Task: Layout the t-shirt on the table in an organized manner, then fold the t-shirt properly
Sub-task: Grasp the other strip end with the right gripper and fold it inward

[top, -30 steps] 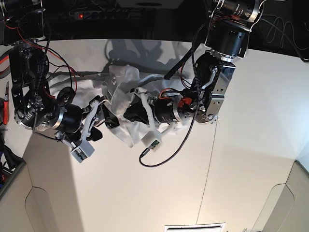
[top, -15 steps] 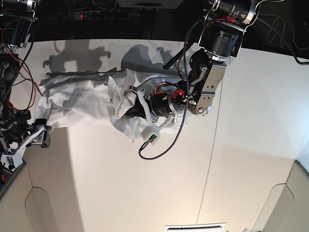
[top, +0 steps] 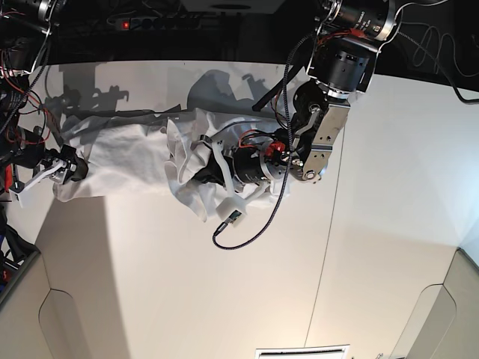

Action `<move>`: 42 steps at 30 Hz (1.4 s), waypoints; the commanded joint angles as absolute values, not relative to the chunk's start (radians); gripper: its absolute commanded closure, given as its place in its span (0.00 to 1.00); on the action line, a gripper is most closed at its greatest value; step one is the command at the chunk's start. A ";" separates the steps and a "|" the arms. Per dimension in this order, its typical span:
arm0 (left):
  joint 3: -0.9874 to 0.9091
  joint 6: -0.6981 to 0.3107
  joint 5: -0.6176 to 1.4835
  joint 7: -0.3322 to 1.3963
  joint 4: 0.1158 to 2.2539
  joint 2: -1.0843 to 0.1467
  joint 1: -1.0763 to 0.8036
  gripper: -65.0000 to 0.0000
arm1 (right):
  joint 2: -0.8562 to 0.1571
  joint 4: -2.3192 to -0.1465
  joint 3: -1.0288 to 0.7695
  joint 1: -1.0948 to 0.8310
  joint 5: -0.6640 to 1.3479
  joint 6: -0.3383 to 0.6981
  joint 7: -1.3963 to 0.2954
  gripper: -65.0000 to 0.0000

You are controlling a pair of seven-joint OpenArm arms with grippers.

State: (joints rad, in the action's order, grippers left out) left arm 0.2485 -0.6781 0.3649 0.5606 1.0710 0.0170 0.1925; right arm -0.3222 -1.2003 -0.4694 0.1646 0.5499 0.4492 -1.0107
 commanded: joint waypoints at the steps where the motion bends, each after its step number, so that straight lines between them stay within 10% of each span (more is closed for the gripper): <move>1: 0.249 -0.680 0.375 0.558 1.081 0.025 0.213 1.00 | -0.348 -1.206 -0.476 0.185 0.557 0.460 -0.994 0.32; 25: 0.249 -0.681 0.376 0.557 1.081 0.025 0.213 1.00 | -0.339 -1.074 -0.450 0.136 0.736 0.521 -0.925 0.32; 28: 0.249 -0.680 0.376 0.557 1.081 0.025 0.213 1.00 | -0.323 -1.074 -0.447 0.136 0.767 0.541 -0.925 0.49; 32: 0.249 -0.682 0.377 0.557 1.082 0.025 0.213 1.00 | -0.318 -1.076 -0.448 0.138 0.820 0.546 -0.925 1.00; 42: 0.214 -0.698 0.587 0.738 1.320 0.024 0.213 1.00 | -0.319 -1.098 -0.448 0.138 0.836 0.546 -0.925 1.00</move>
